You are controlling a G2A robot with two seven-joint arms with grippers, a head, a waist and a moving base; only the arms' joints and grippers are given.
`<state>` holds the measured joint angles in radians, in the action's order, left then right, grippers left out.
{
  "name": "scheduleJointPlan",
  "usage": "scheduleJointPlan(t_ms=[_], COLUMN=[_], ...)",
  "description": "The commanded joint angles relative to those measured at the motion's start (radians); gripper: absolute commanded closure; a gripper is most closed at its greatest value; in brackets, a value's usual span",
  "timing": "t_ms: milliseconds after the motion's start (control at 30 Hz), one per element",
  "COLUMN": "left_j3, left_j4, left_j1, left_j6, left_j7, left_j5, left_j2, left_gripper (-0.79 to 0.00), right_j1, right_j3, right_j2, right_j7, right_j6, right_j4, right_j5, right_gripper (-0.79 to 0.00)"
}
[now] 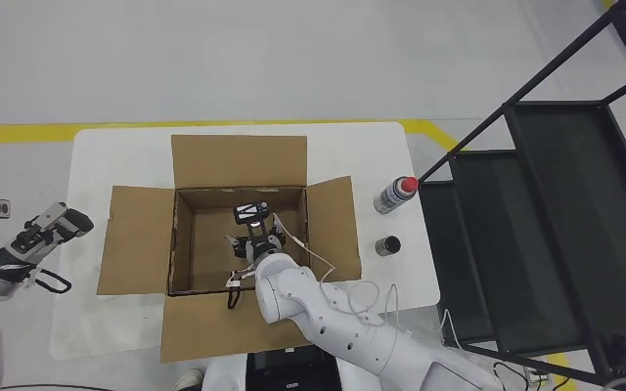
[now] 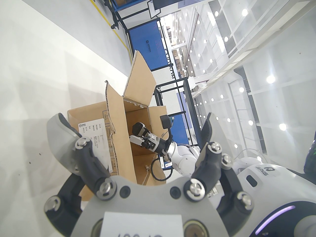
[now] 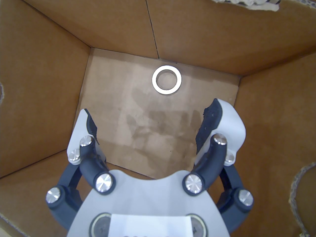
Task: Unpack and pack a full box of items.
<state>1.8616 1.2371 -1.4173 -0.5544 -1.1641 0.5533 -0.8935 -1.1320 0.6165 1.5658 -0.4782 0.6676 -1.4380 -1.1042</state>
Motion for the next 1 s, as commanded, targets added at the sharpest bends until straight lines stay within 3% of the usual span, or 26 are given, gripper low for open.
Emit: scheduleJointPlan(t_ms=[0,367,467,500,700,833,967], left_j3=[0.000,0.000,0.000,0.000,0.000,0.000,0.000], left_j4=[0.000,0.000,0.000,0.000,0.000,0.000,0.000], left_j1=[0.000,0.000,0.000,0.000,0.000,0.000,0.000], left_j6=[0.000,0.000,0.000,0.000,0.000,0.000,0.000], left_j7=[0.000,0.000,0.000,0.000,0.000,0.000,0.000], left_j5=[0.000,0.000,0.000,0.000,0.000,0.000,0.000], left_j2=[0.000,0.000,0.000,0.000,0.000,0.000,0.000], left_gripper=[-0.785,-0.785,-0.785,-0.785,-0.785,-0.785,-0.785], right_j1=[-0.004,0.071,0.089,0.093,0.111,0.115,0.124], right_j3=[0.003,0.000,0.002,0.005,0.004,0.002,0.001], right_j2=[0.001,0.055,0.069,0.074,0.101,0.121,0.140], right_j7=[0.007,0.025,0.033,0.034,0.039,0.064,0.089], right_j6=[0.002,0.048,0.083,0.093,0.139,0.136,0.146], right_j4=[0.014,0.156,0.183,0.189,0.257,0.307,0.350], right_j5=[-0.004,0.019,0.017,0.021,0.030,0.054,0.066], right_gripper=[-0.785,-0.776,-0.643,-0.533,-0.517,-0.391,-0.369])
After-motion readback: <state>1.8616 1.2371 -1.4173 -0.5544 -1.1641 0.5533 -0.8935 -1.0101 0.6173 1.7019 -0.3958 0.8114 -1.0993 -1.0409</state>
